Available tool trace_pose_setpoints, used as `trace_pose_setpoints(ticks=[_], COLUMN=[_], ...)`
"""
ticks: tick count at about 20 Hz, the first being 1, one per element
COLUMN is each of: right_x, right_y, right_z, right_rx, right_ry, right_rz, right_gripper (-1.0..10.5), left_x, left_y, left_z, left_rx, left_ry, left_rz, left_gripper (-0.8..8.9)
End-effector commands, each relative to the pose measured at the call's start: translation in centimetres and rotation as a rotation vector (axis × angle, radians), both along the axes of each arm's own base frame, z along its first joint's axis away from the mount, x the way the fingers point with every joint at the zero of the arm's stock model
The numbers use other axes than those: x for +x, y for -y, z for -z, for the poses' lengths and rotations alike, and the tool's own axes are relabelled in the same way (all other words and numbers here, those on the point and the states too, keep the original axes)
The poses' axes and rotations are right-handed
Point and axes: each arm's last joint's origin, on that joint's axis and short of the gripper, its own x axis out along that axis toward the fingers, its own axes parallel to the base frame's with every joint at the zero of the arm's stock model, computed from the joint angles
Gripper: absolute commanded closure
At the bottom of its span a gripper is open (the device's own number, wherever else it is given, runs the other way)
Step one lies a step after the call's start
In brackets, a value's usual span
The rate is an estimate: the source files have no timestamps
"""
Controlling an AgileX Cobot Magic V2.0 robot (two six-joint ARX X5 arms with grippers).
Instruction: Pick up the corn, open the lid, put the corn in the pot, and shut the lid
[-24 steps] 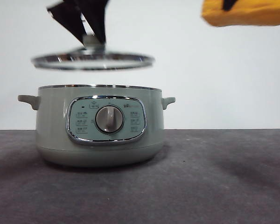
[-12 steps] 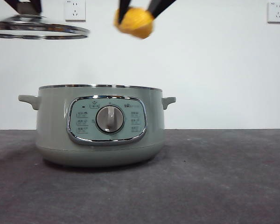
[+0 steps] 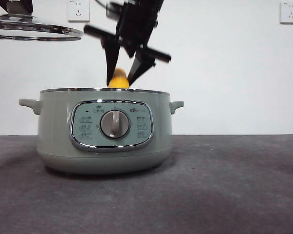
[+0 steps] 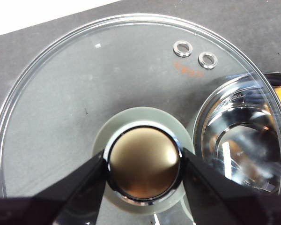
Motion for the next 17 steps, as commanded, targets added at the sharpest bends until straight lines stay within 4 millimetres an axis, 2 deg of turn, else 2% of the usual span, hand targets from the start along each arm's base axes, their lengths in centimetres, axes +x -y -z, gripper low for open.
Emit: trace_pose_setpoints(ticks=[1,8,9,11,14,17], right_x=[0.7,1.6,1.6,1.6,1.4,1.0], right_y=[-0.9,-1.7,-1.8,-1.8,-2.1,-2.4], right_z=[1.8,5.6,5.8,5.9,5.9,5.9], right_rx=[0.001,-0.025,-0.028,-0.026,-0.02,-0.024], right_ry=[-0.025,-0.114,-0.118,-0.121,-0.129,-0.133], right_rz=[-0.023,-0.045,-0.046,-0.048,-0.062,-0.073], right_gripper=[9.4,9.3,9.0,7.5,6.4,4.5], left_x=[-0.5,-0.5,-0.5,-0.5,-0.5,-0.4], left_y=[-0.1,-0.1,-0.1,-0.1,-0.1,-0.1], left_z=[-1.0,-1.0,-1.0,-1.0,-1.0,-1.1], left_rx=[-0.002,-0.004,-0.004,-0.004,-0.004,-0.006], left_ry=[0.059,0.058,0.058,0.058,0.063,0.08], left_rz=[0.011,0.013,0.013,0.013,0.013,0.013], left_gripper=[8.26,8.26,8.26,8.26,8.26,8.26])
